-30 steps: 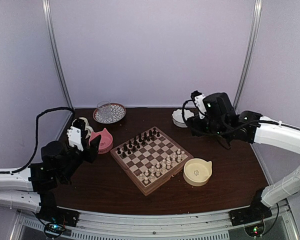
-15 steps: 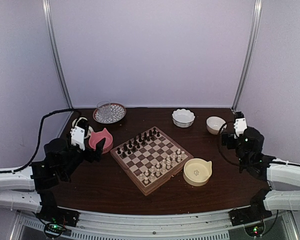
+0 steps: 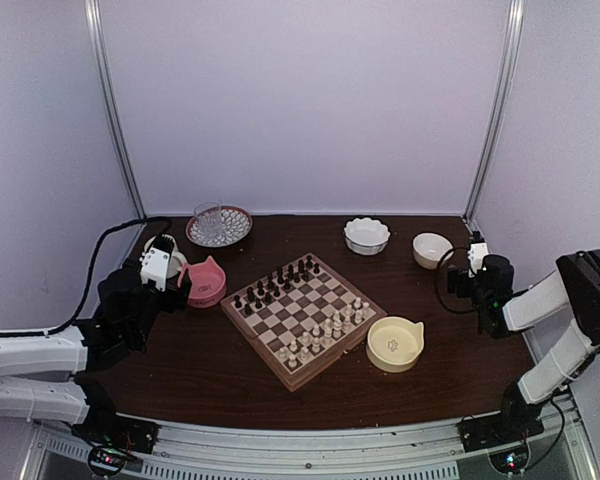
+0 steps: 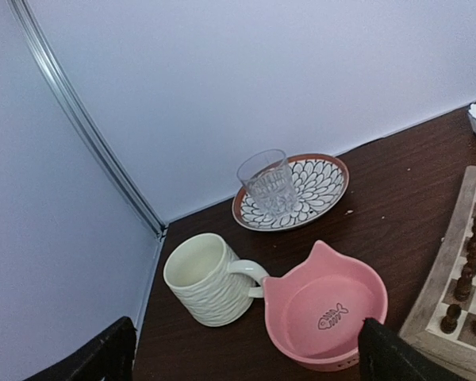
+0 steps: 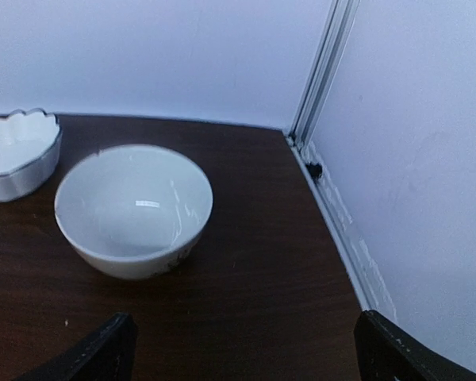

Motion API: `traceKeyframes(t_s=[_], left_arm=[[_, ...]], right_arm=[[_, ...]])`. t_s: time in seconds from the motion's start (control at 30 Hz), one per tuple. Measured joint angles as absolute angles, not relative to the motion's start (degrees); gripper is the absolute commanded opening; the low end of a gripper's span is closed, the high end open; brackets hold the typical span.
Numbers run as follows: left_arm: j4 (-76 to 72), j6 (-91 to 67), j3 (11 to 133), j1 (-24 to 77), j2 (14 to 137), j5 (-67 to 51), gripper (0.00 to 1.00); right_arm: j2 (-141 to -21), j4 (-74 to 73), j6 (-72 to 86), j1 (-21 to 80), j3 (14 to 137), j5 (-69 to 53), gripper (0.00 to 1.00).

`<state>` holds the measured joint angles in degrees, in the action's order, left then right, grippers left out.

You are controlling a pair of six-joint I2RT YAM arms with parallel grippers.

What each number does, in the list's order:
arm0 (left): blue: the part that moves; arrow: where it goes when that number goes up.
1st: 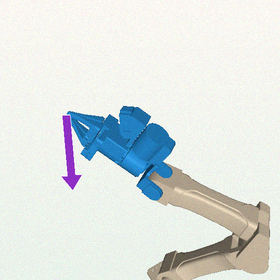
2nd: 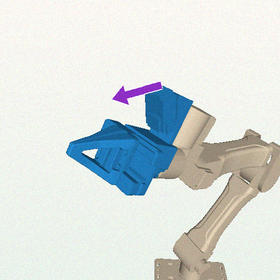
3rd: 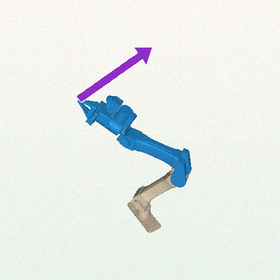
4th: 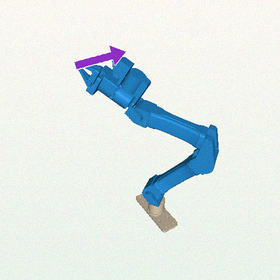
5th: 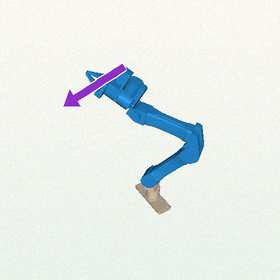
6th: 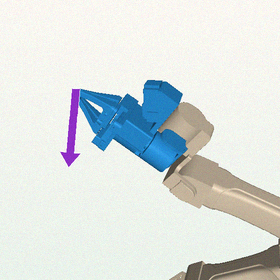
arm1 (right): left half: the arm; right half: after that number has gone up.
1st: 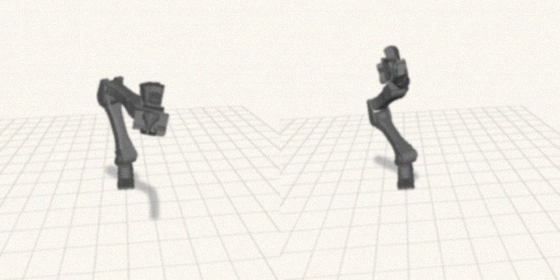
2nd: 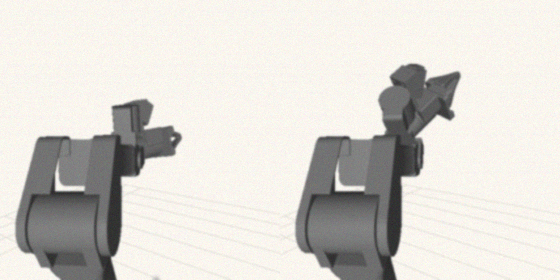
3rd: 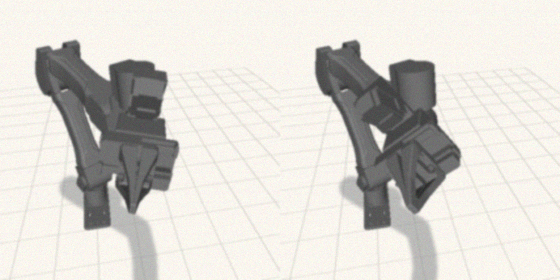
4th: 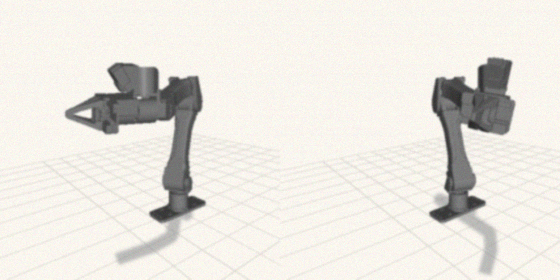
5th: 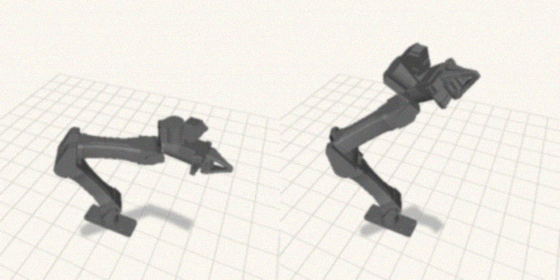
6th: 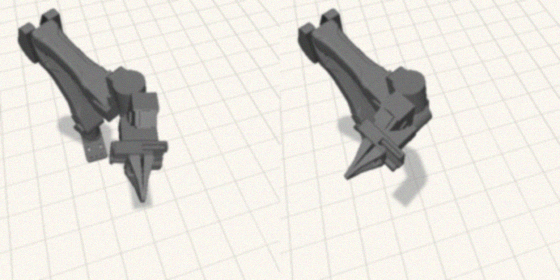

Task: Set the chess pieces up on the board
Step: Reset both arms

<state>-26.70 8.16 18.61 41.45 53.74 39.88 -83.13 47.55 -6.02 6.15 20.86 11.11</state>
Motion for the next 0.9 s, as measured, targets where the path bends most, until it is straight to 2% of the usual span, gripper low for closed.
traceKeyframes(t_s=[0.1, 0.4, 0.6, 0.67, 0.77, 0.8, 0.9], left_arm=[[-29.21, 9.58, 17.93, 38.15, 56.9, 39.57, 0.98], [-38.68, 6.33, 13.89, 18.48, 69.52, 31.97, 0.98], [-47.0, 6.52, 13.41, 13.87, 81.82, 25.41, 0.97], [-50.94, 4.58, 13.52, 9.32, 84.53, 20.45, 0.97], [-52.62, 1.67, 14.72, 2.72, 88.82, 13.54, 0.88], [-51.72, 1.06, 15.51, 1.26, 89.36, 10.63, 0.96], [-50.57, 0.6, 17.96, 0.54, 89.67, 4.6, 0.98]], right_arm=[[-89.6, 49.65, -5.43, 5.63, 20.38, 10.74, 0.99], [-89.45, 52.8, -3.99, 4.56, 21.15, 10.96, 1.0], [-89.45, 53.3, -3.53, 4.47, 21.17, 10.96, 1.0], [-89.45, 53.39, -3.38, 4.47, 21.19, 10.96, 1.0], [-89.45, 53.43, -3.2, 4.47, 21.19, 10.96, 1.0], [-89.45, 53.41, -3.2, 4.47, 21.19, 10.96, 1.0], [-89.45, 53.43, -3.2, 4.47, 21.19, 10.96, 0.99]])
